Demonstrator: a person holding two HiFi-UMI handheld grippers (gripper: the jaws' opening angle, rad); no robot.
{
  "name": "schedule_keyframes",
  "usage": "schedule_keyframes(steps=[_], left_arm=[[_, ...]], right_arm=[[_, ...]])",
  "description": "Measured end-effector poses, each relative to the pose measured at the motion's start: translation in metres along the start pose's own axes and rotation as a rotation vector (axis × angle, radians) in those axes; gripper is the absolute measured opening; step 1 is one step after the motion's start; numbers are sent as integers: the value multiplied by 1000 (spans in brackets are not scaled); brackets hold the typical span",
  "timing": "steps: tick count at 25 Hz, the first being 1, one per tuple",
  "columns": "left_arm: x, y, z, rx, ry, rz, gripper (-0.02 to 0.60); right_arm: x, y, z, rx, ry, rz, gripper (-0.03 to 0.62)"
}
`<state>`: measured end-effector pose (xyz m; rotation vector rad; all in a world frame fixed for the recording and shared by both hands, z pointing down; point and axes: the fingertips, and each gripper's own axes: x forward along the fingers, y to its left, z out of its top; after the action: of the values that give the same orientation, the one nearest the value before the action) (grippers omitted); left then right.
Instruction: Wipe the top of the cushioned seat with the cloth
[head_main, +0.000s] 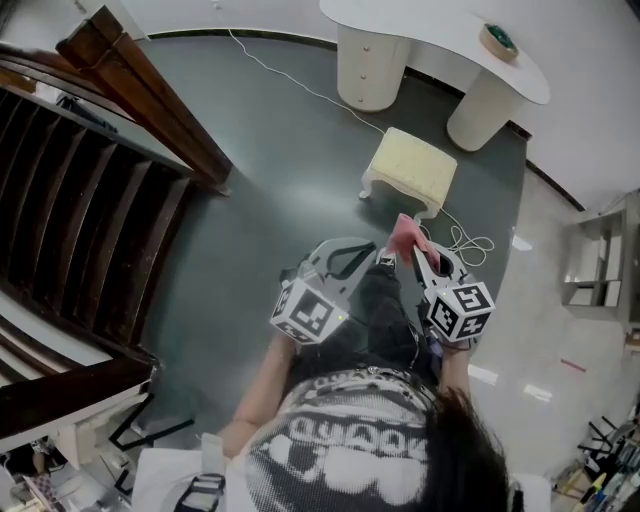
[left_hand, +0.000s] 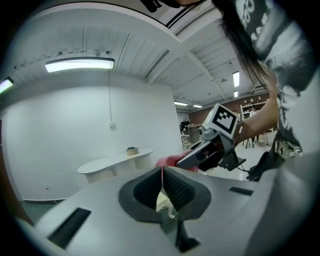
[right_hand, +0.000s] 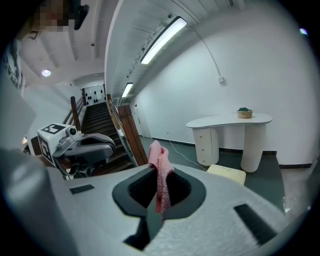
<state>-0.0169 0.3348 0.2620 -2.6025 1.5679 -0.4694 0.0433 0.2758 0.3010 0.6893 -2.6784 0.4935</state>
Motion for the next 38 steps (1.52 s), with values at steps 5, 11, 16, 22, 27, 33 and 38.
schedule_keyframes(steps=[5,11,16,22,27,33,38], left_arm=[[29,13,0,0,10,-16,8],[92,48,0,20,39,-20,8],[155,77,8,21,50,-38,8],[222,101,7,28,88,-41,8],[261,112,3,48,131,-52,8],[285,124,-6,47,177,-80,8],[302,144,-22,69,213,-101,8]], right_arm=[[21,-28,8,12,-3,13,14],[57,-91,32,34,-13,18,14],[87,-156,61,31,-1,20,14],[112,-227,77,65,-3,20,14],[128,-268,72,87,27,20,14],[147,-295,59,117,66,27,14],[169,-312,53,139,90,21,14]])
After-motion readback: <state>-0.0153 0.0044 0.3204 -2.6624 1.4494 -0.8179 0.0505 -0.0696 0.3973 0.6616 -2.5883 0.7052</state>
